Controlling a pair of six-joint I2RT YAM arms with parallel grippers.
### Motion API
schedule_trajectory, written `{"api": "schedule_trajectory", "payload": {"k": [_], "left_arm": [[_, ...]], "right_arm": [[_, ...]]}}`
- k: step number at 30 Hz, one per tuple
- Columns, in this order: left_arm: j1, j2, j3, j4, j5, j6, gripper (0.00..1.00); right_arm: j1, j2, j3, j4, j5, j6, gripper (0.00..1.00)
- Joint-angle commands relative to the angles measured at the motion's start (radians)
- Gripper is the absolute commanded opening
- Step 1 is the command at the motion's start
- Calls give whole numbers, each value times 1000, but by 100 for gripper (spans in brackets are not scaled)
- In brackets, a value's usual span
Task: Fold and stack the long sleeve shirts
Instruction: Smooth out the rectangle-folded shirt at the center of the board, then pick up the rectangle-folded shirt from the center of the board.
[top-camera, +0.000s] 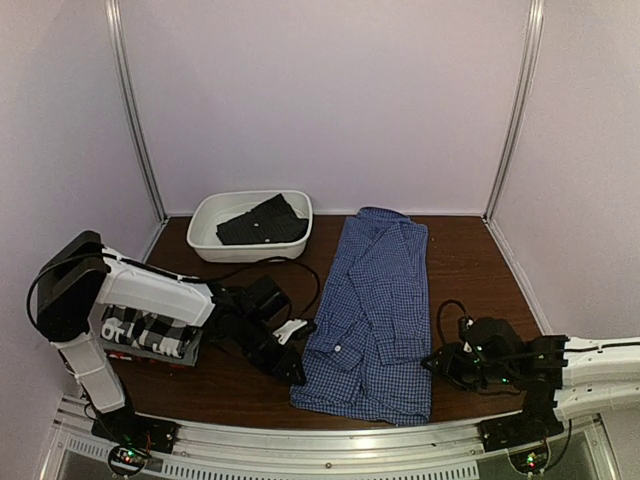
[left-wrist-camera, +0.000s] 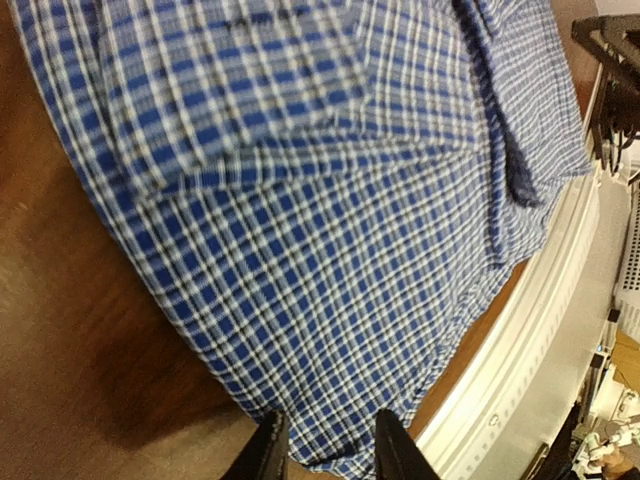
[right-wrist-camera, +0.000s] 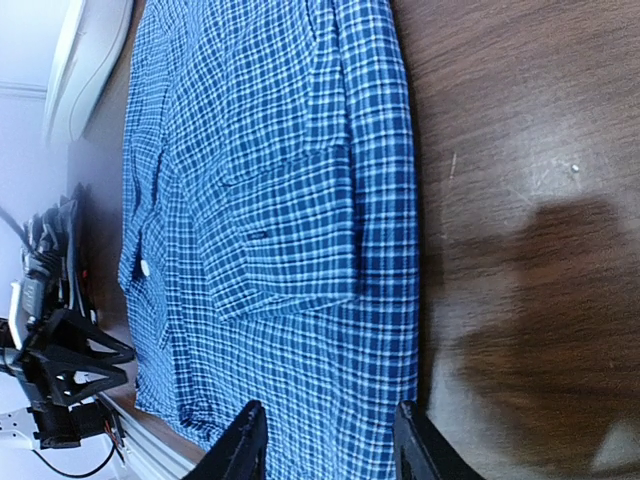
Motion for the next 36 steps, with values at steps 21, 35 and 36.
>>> {"api": "schedule_trajectory", "payload": {"k": [21,35,36], "left_arm": [[226,182,214,84,61,-20,40],[188,209,184,122,108,-70,34],[185,209,181,126,112,-73,33]], "right_arm": [[-281,113,-120,309,-241,-164,52],[-318,297,-110,460,-305,-213,45],[-318,297,-111,462,-304,-213,44]]}}
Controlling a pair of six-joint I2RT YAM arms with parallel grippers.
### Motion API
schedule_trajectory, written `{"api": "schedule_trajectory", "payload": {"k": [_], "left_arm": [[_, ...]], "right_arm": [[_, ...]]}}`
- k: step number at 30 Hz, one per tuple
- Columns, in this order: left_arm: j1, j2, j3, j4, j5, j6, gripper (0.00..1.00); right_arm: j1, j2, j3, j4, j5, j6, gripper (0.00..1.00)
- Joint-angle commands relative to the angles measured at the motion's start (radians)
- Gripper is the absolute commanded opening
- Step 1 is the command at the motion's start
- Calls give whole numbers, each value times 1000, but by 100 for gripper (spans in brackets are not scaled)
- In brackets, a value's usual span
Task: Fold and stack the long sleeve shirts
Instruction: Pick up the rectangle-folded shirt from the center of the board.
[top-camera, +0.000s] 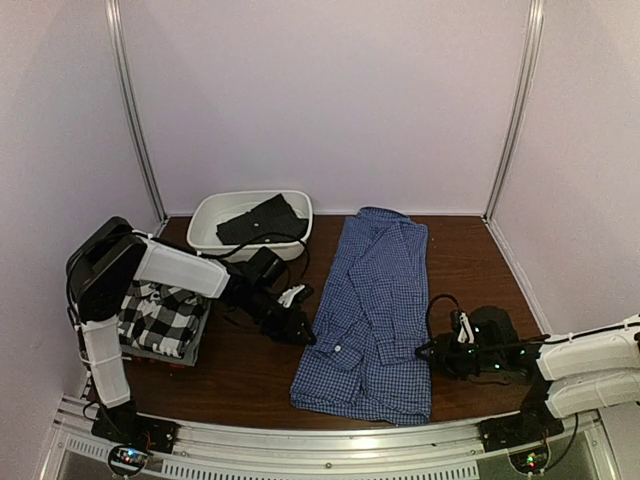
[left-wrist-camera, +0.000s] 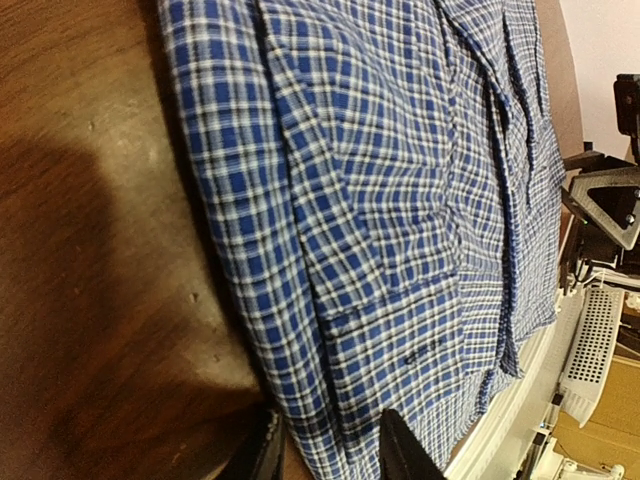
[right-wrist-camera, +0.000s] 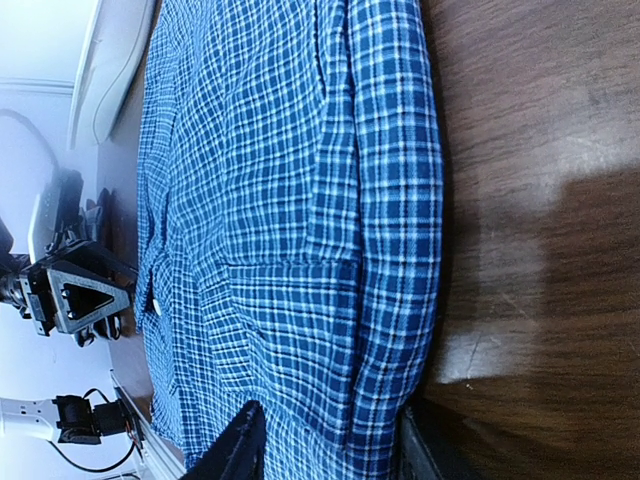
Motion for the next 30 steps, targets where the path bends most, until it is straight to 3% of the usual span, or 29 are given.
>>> {"api": "schedule_trajectory", "payload": {"k": [1,9,17,25,30], "left_arm": [[-16,10,-17,46,36,-20,33],[-45,26,-25,75,80,-53,22],[-67,-13,-65,106,102,-80,0],[-70,-112,-154,150,148,-120,0],[-69,-132,-129,185,204,-155,0]], "right_arm": [[-7,17,-9,-17,-10,-23,43],[-6,29,-18,11,-38,-21,26],[3,4,-35,23,-72,-7,0],[40,-177,-49,-100,-46,40,0],[37,-240,0,-171,-11,21,0]]}}
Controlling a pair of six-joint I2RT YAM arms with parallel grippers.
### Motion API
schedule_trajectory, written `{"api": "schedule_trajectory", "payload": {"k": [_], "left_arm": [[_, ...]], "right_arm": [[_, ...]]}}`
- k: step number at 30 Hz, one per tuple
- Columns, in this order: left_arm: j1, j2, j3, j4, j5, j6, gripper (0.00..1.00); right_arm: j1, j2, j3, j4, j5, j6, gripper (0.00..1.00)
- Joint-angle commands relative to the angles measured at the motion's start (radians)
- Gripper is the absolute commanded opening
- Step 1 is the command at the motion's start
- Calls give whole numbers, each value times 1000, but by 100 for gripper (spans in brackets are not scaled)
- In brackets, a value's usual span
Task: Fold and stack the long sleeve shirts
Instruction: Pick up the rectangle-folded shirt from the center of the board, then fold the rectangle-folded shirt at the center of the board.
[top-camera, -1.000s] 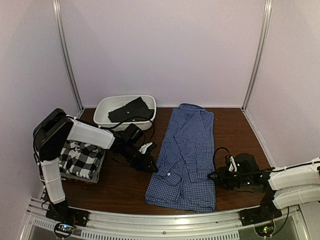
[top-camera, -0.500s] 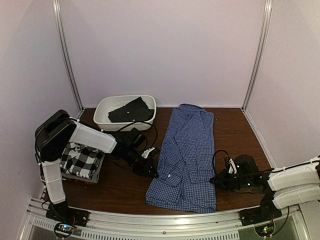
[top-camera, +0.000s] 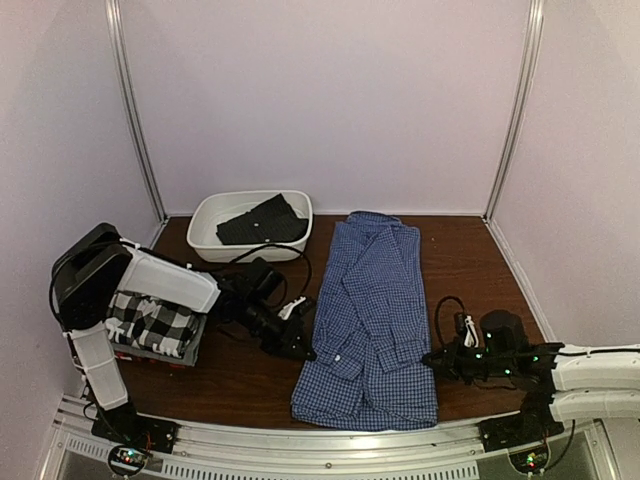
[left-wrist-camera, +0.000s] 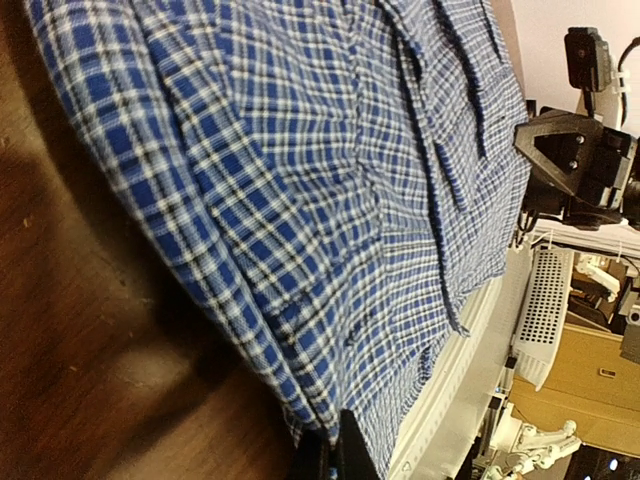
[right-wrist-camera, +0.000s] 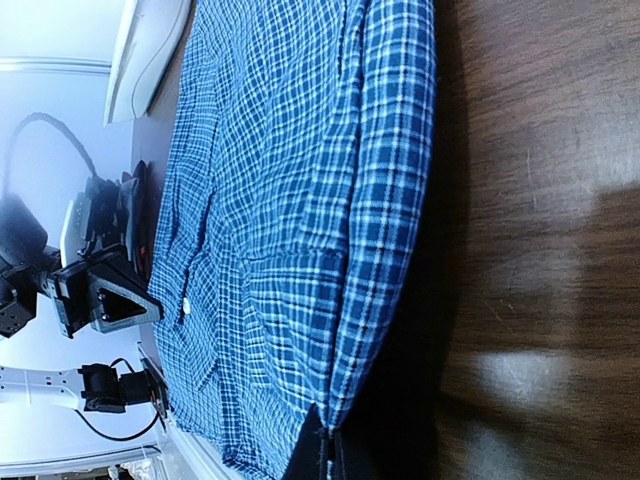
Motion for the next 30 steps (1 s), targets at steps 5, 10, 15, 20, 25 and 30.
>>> {"api": "schedule_trajectory", "payload": {"k": [5,10,15,20,25,30], "left_arm": [[15,-49,48,158,131,-146,0],[70,-54,20,362,170,-353,0],[115,10,35,561,161,-562,0],[143,123,50,764,136,-751,0],[163,213,99,774,74,-786,0],[178,258,129,704,-9,-760,0]], "right_arm": [[-18,9,96,-63,33,-30,0],[-111,93,133,9,-27,-53,0],[-212,244,214,97,-86,-99,0],[-325,418,286,210,-148,-125,0],[-403,605,358,302,-176,-133,0],[-413,770,434,342,-192,-148,2]]}}
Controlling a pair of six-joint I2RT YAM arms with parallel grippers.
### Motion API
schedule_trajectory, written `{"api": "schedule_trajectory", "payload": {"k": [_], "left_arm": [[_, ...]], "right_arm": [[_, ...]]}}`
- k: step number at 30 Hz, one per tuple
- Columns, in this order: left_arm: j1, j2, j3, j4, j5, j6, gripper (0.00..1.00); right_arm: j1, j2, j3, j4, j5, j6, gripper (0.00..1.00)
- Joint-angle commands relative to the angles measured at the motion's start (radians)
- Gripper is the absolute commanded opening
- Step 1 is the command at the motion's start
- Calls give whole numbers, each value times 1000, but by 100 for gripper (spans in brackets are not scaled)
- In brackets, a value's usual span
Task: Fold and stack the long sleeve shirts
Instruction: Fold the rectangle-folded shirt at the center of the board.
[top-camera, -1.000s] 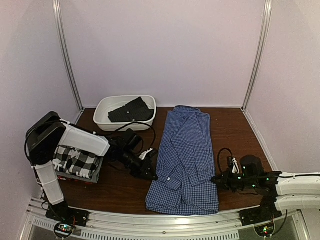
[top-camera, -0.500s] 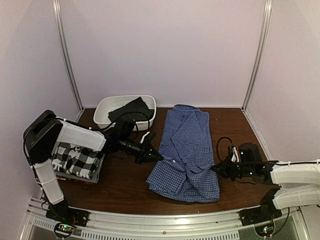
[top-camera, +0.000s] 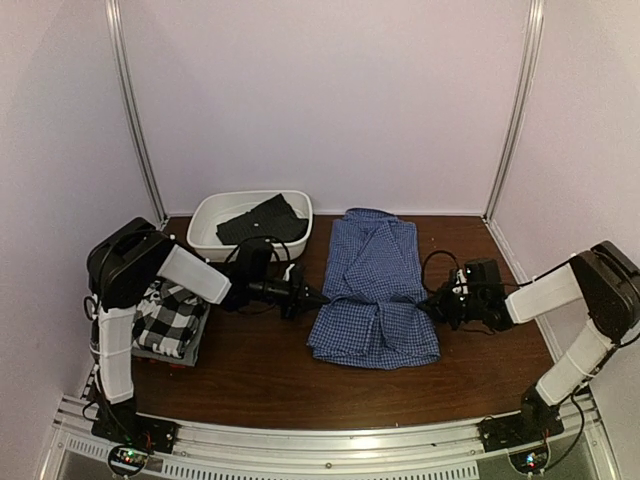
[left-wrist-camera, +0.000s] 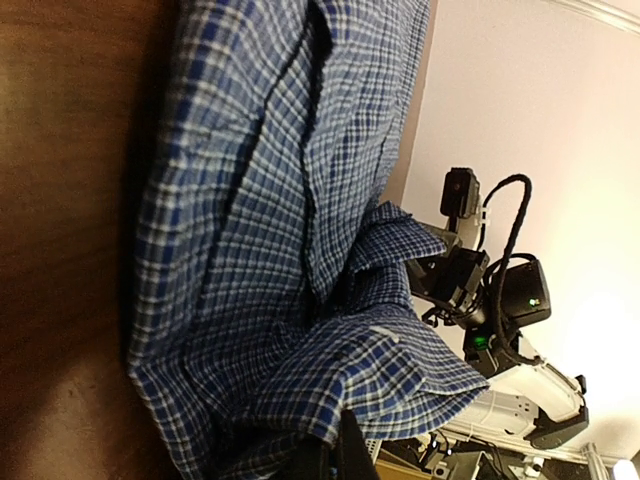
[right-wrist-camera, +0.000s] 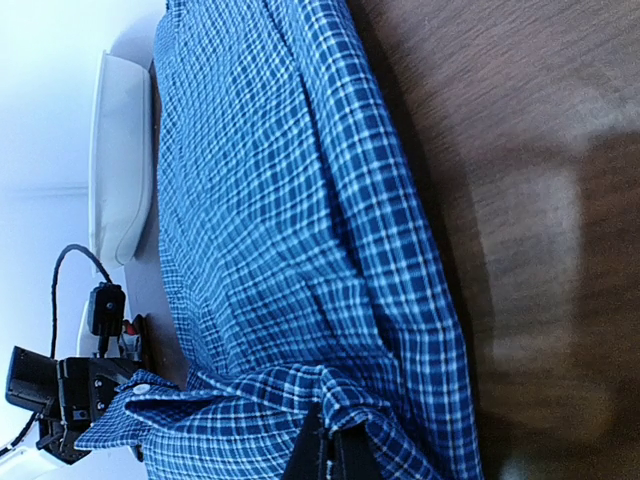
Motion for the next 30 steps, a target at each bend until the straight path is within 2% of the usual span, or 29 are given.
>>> {"api": "schedule_trajectory", "payload": {"k": [1,3,4,6,9,16,20,24,30], "left_arm": [[18,15,41,6,-87,-3,0],[18,11,65,-50,-113,40,1],[18,10,82,-78,-114,65,12],[18,-4,96,-122,-122,102,23],[18,-35,105,-167,-128,165,39],[16,-121,70,-260,-140,271,58],[8,-143,54,-328,-129,361,65],[-3,-151,36,-422,-131,471,67],[-18,-191,-26,-473,-131,567,67]], "right_arm": [[-10,102,66,79,-21,-34,4],[-10,109,76,82,-15,-37,11],[-10,101,78,80,-12,-39,15],[-10,64,81,55,5,-53,24],[-10,-3,89,-32,44,-96,33],[1,-132,44,-126,89,-147,49],[15,-167,-7,-154,110,-175,54],[30,-193,-55,-180,134,-197,61],[83,-250,-102,-234,171,-225,64]]}}
